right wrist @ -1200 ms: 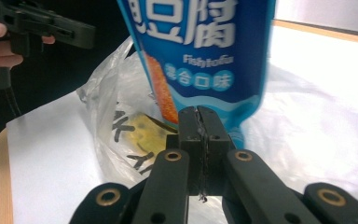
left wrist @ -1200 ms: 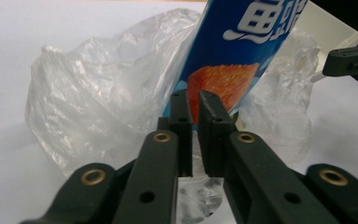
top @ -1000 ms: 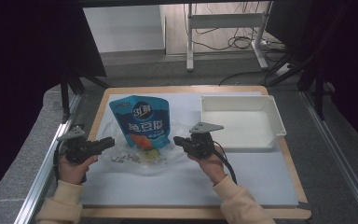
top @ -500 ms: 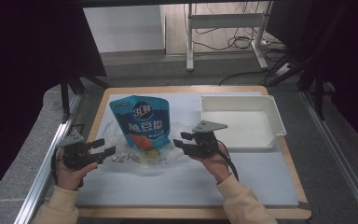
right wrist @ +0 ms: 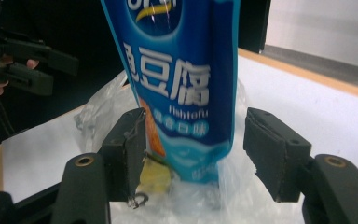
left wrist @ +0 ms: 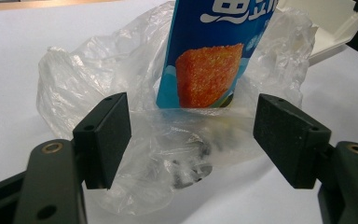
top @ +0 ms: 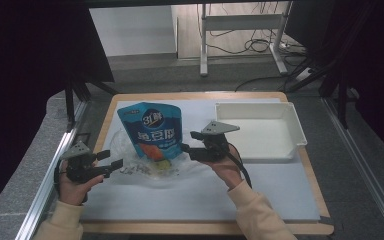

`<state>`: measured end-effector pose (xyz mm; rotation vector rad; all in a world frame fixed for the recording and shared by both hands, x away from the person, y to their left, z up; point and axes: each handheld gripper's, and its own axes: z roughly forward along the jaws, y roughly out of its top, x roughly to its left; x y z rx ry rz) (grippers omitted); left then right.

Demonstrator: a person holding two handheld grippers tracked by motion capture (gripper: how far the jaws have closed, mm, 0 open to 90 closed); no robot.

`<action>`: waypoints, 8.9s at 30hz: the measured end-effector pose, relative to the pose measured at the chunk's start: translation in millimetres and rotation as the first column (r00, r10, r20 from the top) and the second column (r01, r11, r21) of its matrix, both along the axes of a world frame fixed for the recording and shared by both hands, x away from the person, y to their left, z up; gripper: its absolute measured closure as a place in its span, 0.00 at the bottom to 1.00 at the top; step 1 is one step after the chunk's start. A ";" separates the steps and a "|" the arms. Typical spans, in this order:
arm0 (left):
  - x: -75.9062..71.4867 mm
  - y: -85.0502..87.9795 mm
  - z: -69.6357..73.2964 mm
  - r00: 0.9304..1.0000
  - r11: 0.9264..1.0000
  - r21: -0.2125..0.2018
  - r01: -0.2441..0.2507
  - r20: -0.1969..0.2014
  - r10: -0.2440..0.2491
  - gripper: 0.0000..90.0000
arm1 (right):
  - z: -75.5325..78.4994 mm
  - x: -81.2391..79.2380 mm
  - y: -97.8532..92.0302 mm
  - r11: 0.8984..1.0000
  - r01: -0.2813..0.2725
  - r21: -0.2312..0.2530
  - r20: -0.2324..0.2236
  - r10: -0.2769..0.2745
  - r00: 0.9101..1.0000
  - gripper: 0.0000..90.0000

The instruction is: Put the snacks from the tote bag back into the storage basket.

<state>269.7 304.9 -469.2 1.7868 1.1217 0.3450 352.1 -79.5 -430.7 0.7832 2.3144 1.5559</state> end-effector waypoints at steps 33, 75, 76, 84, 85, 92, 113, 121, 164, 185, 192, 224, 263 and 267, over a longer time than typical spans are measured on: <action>2.2 2.4 -3.4 1.000 1.000 -0.002 -0.015 -0.018 0.015 0.30 | 51.0 45.0 64.4 0.998 -0.047 0.029 0.044 0.046 0.998 0.54; 3.5 4.5 -10.9 0.999 1.000 -0.011 -0.019 -0.047 0.018 0.30 | 39.4 64.5 58.7 0.982 -0.150 0.118 0.011 0.150 0.989 0.97; 3.5 4.5 -10.9 0.999 1.000 -0.011 -0.019 -0.047 0.018 0.30 | 39.5 63.9 59.7 0.982 -0.149 0.120 0.013 0.148 0.989 0.97; 6.5 5.7 -10.0 0.999 1.000 -0.019 -0.013 -0.044 0.012 0.30 | 42.7 61.6 65.2 0.978 -0.149 0.144 0.004 0.150 0.989 0.97; 6.7 6.0 -9.5 0.999 1.000 -0.018 -0.014 -0.043 0.013 0.30 | 43.3 61.0 66.2 0.977 -0.150 0.149 0.007 0.151 0.989 0.97; 9.6 5.1 -4.7 0.999 1.000 -0.023 -0.017 -0.034 0.016 0.30 | 48.8 56.5 72.3 0.973 -0.160 0.168 0.012 0.160 0.987 0.97; 5.6 7.0 -2.7 0.999 1.000 -0.021 -0.020 -0.026 0.019 0.30 | 91.6 38.2 57.8 0.957 -0.169 0.234 0.081 0.154 0.985 0.97; 7.1 6.9 -3.3 0.999 1.000 -0.019 -0.016 -0.032 0.015 0.31 | 107.9 33.9 44.1 0.952 -0.177 0.250 0.107 0.154 0.982 0.98; 7.7 7.9 -8.2 0.998 0.999 -0.017 -0.028 -0.053 0.027 0.31 | 146.6 38.0 -57.4 0.955 -0.026 0.296 0.174 -0.027 0.984 0.98; 8.9 6.0 -10.7 0.998 1.000 -0.005 -0.028 -0.061 0.028 0.31 | 149.5 41.1 -111.1 0.952 0.055 0.301 0.178 -0.112 0.978 0.98; 9.6 6.5 -12.4 0.997 0.999 -0.005 -0.031 -0.068 0.031 0.31 | 150.4 43.0 -124.6 0.950 0.066 0.306 0.178 -0.125 0.976 0.98; 10.3 7.0 -14.4 0.997 0.999 0.005 -0.032 -0.074 0.032 0.31 | 145.1 59.2 -169.6 0.938 0.179 0.298 0.155 -0.232 0.960 0.98; 11.2 8.0 -18.0 0.995 0.999 0.016 -0.040 -0.086 0.041 0.31 | 68.3 129.2 -158.0 0.944 0.212 0.251 0.022 -0.224 0.974 0.97; 11.8 8.2 -18.9 0.995 0.999 0.017 -0.041 -0.088 0.043 0.31 | 63.2 135.4 -161.6 0.939 0.221 0.263 0.012 -0.232 0.973 0.97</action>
